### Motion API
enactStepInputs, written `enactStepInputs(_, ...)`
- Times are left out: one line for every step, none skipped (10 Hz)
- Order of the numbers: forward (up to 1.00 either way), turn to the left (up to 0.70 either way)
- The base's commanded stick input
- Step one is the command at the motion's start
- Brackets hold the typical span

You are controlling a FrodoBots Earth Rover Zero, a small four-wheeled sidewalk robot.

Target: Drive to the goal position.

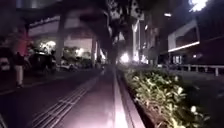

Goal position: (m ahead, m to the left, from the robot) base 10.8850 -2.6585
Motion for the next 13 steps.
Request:
enactStepInputs(0.45, 0.00)
enactStepInputs(0.45, 0.00)
enactStepInputs(0.45, 0.00)
enactStepInputs(0.45, 0.00)
enactStepInputs(0.45, 0.00)
enactStepInputs(0.45, 0.00)
enactStepInputs(0.45, 0.00)
enactStepInputs(0.45, 0.00)
enactStepInputs(0.45, 0.00)
enactStepInputs(0.45, 0.00)
enactStepInputs(0.45, 0.00)
enactStepInputs(0.45, 0.00)
enactStepInputs(0.45, 0.00)
